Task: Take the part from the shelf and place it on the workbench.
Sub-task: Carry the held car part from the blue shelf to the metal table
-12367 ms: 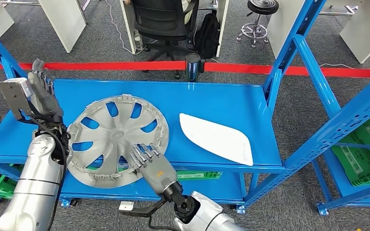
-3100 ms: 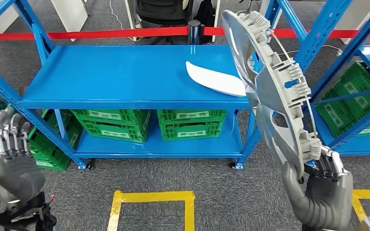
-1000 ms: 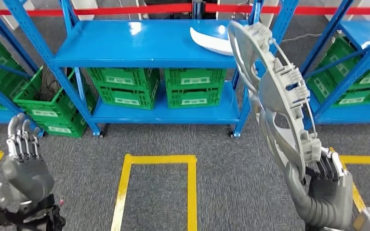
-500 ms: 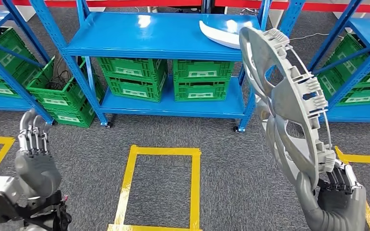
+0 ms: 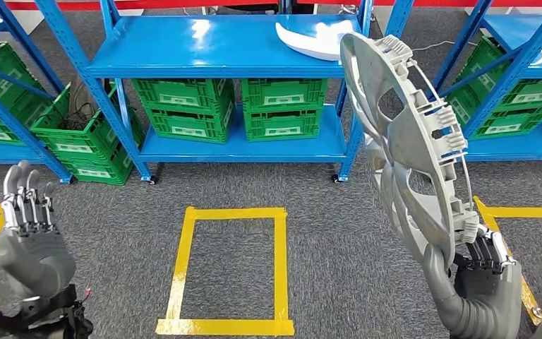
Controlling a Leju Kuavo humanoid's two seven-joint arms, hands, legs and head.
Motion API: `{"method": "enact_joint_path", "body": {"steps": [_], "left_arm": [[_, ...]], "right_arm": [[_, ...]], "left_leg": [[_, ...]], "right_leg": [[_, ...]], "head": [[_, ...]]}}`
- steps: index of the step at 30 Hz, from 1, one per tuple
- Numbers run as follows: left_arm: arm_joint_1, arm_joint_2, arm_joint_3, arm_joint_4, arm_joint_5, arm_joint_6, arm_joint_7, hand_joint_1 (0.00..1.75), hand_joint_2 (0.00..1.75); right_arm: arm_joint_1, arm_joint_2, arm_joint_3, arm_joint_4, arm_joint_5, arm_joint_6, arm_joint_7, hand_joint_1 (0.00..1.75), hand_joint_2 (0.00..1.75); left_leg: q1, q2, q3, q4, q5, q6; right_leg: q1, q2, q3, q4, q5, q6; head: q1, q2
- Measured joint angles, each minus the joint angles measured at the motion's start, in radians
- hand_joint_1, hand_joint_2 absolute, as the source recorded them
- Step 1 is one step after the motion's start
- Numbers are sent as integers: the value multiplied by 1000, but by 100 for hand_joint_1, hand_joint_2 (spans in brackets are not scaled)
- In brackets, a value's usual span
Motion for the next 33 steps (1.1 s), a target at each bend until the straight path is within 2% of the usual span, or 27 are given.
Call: {"method": "enact_joint_path", "body": {"steps": [1, 2, 3, 4, 6, 7, 8, 9, 11, 12, 13, 15, 17, 18, 20, 21, 22, 23, 24, 25, 27, 28, 29, 31, 32, 33], "left_arm": [[0, 0, -1, -1, -2, -2, 3, 0, 0], [-2, 0, -2, -2, -6, -5, 7, 0, 0], [-3, 0, -4, -3, -10, -8, 10, 0, 0], [-4, 0, -5, -4, -15, -10, 14, 0, 0], [-5, 0, -6, -5, -20, -13, 20, 0, 0], [-5, 0, -6, -5, -21, -14, 22, 0, 0], [-5, 0, -6, -5, -22, -15, 24, 0, 0], [-5, 0, -6, -5, -21, -15, 24, 0, 0], [-5, 0, -6, -5, -21, -17, 22, 0, 0], [-5, 0, -6, -5, -20, -17, 21, 0, 0], [-6, 0, -6, -6, -20, -18, 19, 0, 0], [-6, 0, -7, -7, -19, -19, 16, 0, 0], [-6, 0, -7, -8, -17, -19, 10, 0, 0], [-6, 0, -8, -8, -16, -18, 7, 0, 0], [-6, 0, -9, -9, -13, -16, 3, 0, 0], [-6, 0, -10, -9, -12, -15, 1, 0, 0], [-5, 0, -10, -8, -11, -13, 0, 0, 0], [-5, 0, -11, -8, -10, -12, -1, 0, 0], [-5, 0, -12, -8, -9, -10, -2, 0, 0], [-5, 0, -12, -8, -9, -9, -2, 0, 0], [-6, 0, -13, -8, -9, -6, -2, 0, 0], [-7, 0, -13, -8, -9, -3, -1, 0, 0], [-8, 0, -14, -9, -9, -1, 2, 0, 0], [-8, 0, -14, -10, -10, 3, 7, 0, 0], [-9, 0, -15, -10, -10, 3, 9, 0, 0], [-9, 0, -15, -10, -11, 3, 10, 0, 0]], "right_arm": [[-1, 0, 0, 0, -2, 0, -2, 175, 175], [-1, 0, 0, 0, -5, 0, -6, 175, 175], [-2, 0, 1, 1, -8, 0, -11, 175, 175], [-2, 0, 1, 1, -11, 0, -16, 175, 175], [-4, 0, 2, 2, -14, 0, -24, 175, 175], [-5, 0, 2, 3, -14, 0, -26, 175, 175], [-5, 0, 2, 4, -14, 0, -26, 175, 175], [-5, 0, 2, 5, -14, 0, -25, 175, 175], [-6, 0, 2, 6, -12, 0, -25, 175, 175], [-7, 0, 2, 6, -11, 0, -24, 175, 175], [-7, 0, 2, 6, -9, 0, -24, 175, 175], [-8, 0, 2, 6, -7, 0, -23, 175, 175], [-9, 1, 2, 6, -3, 0, -20, 175, 175], [-10, 1, 2, 6, -1, 0, -19, 175, 175], [-10, 1, 2, 6, 2, 1, -13, 175, 175], [-10, 1, 2, 6, 3, 2, -9, 175, 175], [-10, 1, 2, 6, 4, 3, -4, 175, 175], [-10, 1, 2, 6, 2, 4, -1, 175, 175], [-10, 1, 2, 7, -1, 6, 3, 175, 175], [-11, 1, 3, 8, -5, 8, 5, 175, 175], [-13, 2, 4, 12, -13, 12, 7, 175, 175], [-14, 2, 6, 15, -16, 11, 7, 175, 175], [-15, 3, 7, 18, -18, 7, 7, 175, 175], [-16, 5, 10, 25, -17, -4, 3, 175, 175], [-16, 7, 12, 28, -16, -9, 2, 175, 175], [-17, 8, 14, 31, -15, -13, 0, 175, 175]], "left_leg": [[1, 1, -3, -2, 8, 6], [3, 2, -4, -5, 18, 12], [6, 3, -7, -8, 28, 18], [8, 4, -12, -9, 38, 22], [8, 4, -32, -6, 55, 25], [8, 4, -44, -4, 62, 25], [8, 4, -56, 0, 69, 24], [8, 3, -68, 4, 74, 22], [8, 3, -87, 15, 82, 17], [6, 3, -93, 20, 85, 13], [5, 3, -98, 23, 89, 8], [5, 3, -101, 22, 99, -6], [9, 2, -108, 26, 97, -18], [10, 1, -119, 45, 78, -22], [11, 0, -160, 147, 3, -27], [11, 0, -184, 216, -37, -30], [11, 0, -200, 273, -64, -32], [11, 0, -201, 299, -74, -33], [11, 0, -180, 283, -66, -32], [11, 0, -140, 229, -45, -29], [9, 0, -45, 81, -9, -20], [7, 0, -17, 32, -1, -16], [5, 0, -6, 8, 1, -11], [1, -1, -12, 3, 11, 0], [3, 0, -11, 0, 19, 6], [5, 1, -12, -3, 28, 12]], "right_leg": [[-2, 0, -2, 1, 3, 7], [-3, 1, -10, 9, -7, 13], [-4, 2, -24, 35, -31, 18], [-6, 2, -43, 82, -69, 23], [-9, 2, -84, 212, -152, 30], [-10, 2, -93, 262, -175, 33], [-11, 2, -85, 278, -181, 34], [-11, 2, -58, 252, -170, 34], [-12, 2, 34, 113, -133, 28], [-10, 2, 72, 50, -120, 23], [-7, 2, 93, 11, -115, 17], [-1, 3, 94, -2, -108, 4], [-2, 0, 91, -10, -95, -12], [-4, -2, 91, -14, -86, -20], [-6, -5, 85, -18, -69, -31], [-5, -5, 75, -17, -62, -34], [-5, -5, 63, -16, -55, -34], [-4, -4, 53, -13, -48, -34], [-4, -4, 43, -11, -43, -32], [-4, -3, 34, -8, -38, -30], [-2, -1, 22, 0, -30, -22], [-1, -1, 18, 2, -26, -17], [-1, -1, 15, 3, -22, -11], [-4, -2, 12, 0, -12, 3], [-6, -1, 7, 3, -14, 9], [-6, -1, -2, 16, -28, 15]], "head": [[-1, 0], [0, 0], [4, 0], [9, 0], [21, 0], [26, 0], [30, 0], [34, 0], [43, 0], [45, 0], [45, 0], [44, 0], [43, 0], [41, 0], [31, 0], [25, 0], [22, 0], [19, 0], [16, 0], [13, 0], [3, 0], [1, 0], [-1, 0], [0, 0], [-1, 0], [1, 0]]}}
